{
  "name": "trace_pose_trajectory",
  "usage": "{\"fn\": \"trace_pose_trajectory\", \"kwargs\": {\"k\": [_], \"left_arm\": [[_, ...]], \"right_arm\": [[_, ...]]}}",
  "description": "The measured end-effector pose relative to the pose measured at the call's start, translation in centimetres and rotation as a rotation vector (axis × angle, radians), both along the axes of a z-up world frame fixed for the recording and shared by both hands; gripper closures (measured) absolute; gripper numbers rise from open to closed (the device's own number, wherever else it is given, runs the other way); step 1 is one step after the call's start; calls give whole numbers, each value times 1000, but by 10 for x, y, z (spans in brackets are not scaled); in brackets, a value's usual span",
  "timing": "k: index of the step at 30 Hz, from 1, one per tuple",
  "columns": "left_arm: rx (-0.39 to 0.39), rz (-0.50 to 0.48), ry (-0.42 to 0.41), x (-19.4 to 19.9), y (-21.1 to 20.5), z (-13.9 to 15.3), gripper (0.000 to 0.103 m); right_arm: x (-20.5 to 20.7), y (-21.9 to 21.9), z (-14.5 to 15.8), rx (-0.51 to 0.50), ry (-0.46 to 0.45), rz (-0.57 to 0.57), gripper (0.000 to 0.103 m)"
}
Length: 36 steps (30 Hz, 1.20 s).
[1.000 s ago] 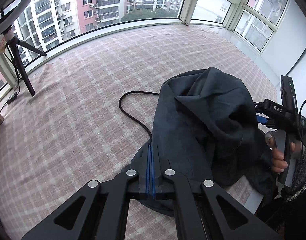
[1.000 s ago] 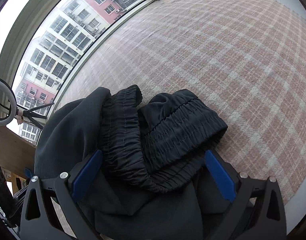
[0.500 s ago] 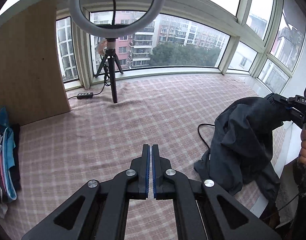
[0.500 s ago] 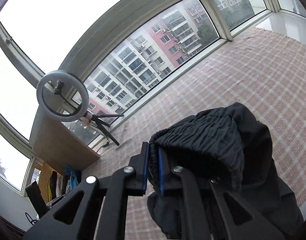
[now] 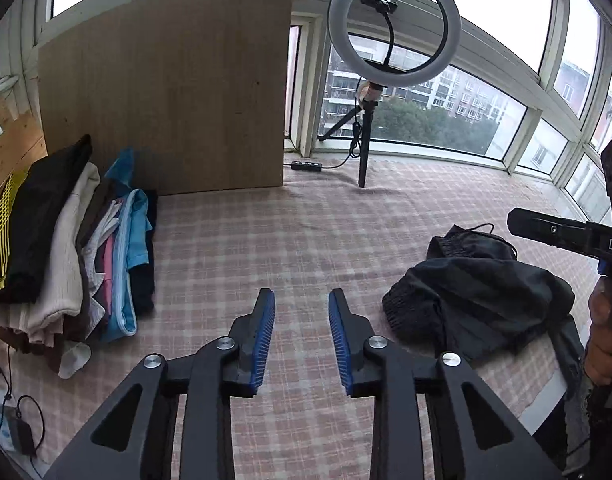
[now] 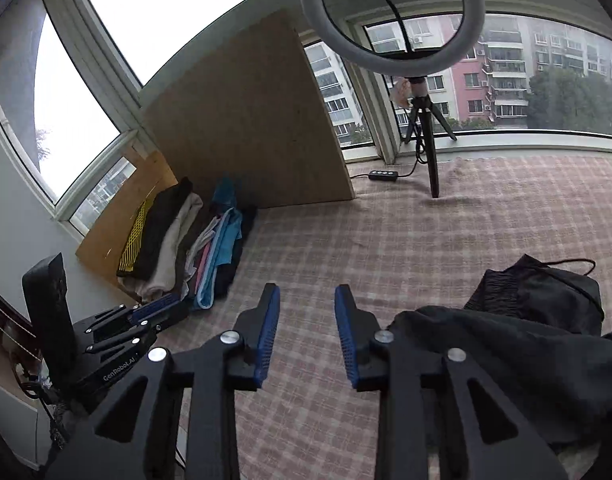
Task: Fold clothes
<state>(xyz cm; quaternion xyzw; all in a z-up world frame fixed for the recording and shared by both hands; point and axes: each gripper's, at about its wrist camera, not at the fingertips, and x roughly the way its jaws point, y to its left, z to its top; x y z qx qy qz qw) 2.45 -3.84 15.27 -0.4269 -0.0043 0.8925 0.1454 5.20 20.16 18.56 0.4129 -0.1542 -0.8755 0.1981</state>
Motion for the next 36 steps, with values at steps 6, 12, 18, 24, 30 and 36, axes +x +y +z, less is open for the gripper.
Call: {"fn": "trace_pose_trajectory", "kwargs": {"k": [6,12,18,24,30,36], "left_arm": [[45,-306,-172,-36,116,-64,27],[-97,-274,-331,-77,182,-138,31],[29,-256,-316,-79,178,-121,98],[170,-129,-95,-58,85,-17,100],[189,41,1,-38,5,26,100],[179,185,-11,-25,-57,25,100]], "right_arm": [[65,184,-66,33,-179,-374,45],[158,320,-93,109,-234,-683,30],[169,381,-119,196,-285,-713,28],[131,379,-145,305,-325,-532,28],[93,348,-168,390,-332,-379,28],[67,310,-177,427,-290,-279,31]]}}
